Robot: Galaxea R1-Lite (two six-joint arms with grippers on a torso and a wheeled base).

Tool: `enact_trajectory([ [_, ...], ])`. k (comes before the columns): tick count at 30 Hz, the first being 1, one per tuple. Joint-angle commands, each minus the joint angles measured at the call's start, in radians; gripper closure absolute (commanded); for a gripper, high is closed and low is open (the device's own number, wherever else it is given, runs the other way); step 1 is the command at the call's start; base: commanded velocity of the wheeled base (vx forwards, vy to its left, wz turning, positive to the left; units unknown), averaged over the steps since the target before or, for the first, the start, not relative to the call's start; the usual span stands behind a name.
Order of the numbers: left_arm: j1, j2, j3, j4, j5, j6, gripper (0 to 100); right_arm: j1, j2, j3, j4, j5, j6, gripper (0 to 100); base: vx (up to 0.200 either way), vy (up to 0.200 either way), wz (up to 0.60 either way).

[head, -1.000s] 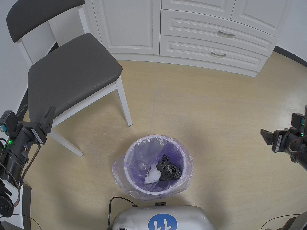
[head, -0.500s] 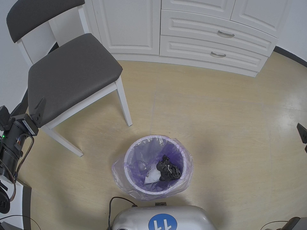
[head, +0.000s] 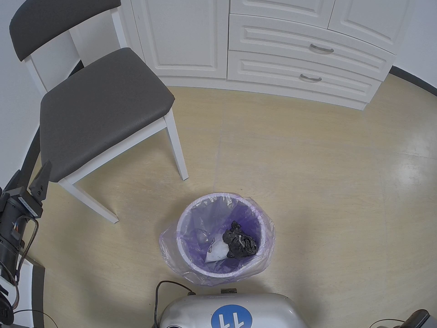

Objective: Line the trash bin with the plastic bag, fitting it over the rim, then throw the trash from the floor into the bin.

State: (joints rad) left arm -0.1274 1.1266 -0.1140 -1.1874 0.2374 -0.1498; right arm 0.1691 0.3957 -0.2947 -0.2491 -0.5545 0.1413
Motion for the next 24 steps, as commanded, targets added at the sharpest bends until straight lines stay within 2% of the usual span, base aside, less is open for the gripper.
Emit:
enact_trajectory([
  [1, 0.023, -0.154, 0.013, 0.068, 0.049, -0.001, 0, -0.033, -0.209, 0.029, 0.05, 0.002, -0.026, 0, 0.0, 0.0, 0.0],
  [5, 0.023, -0.252, 0.025, 0.17, 0.086, -0.004, 0, -0.022, -0.301, 0.02, 0.126, -0.012, -0.08, 0, 0.0, 0.0, 0.0],
  [11, 0.023, -0.404, 0.028, 0.333, 0.091, -0.014, 0, -0.04, -0.298, 0.014, 0.123, -0.016, -0.088, 0, 0.0, 0.0, 0.0],
  [15, 0.025, -0.481, 0.022, 0.411, 0.106, -0.013, 0, -0.114, -0.307, 0.026, 0.136, -0.015, -0.1, 0, 0.0, 0.0, 0.0],
  [16, 0.025, -0.511, 0.025, 0.431, 0.111, -0.013, 0, -0.142, -0.33, 0.043, 0.143, -0.002, -0.112, 0, 0.0, 0.0, 0.0],
  [19, 0.025, -0.541, 0.025, 0.445, 0.111, -0.011, 0, -0.149, -0.351, 0.052, 0.156, 0.036, -0.12, 0, 0.0, 0.0, 0.0],
  [20, 0.025, -0.562, 0.027, 0.457, 0.112, -0.004, 0, -0.16, -0.387, 0.065, 0.159, 0.116, -0.12, 0, 0.0, 0.0, 0.0],
  [21, 0.025, -0.571, 0.027, 0.463, 0.112, 0.001, 0, -0.165, -0.396, 0.078, 0.153, 0.16, -0.117, 0, 0.0, 0.0, 0.0],
  [24, 0.025, -0.596, 0.027, 0.471, 0.112, 0.035, 0, -0.166, -0.396, 0.121, 0.139, 0.2, -0.104, 0, 0.0, 0.0, 0.0],
])
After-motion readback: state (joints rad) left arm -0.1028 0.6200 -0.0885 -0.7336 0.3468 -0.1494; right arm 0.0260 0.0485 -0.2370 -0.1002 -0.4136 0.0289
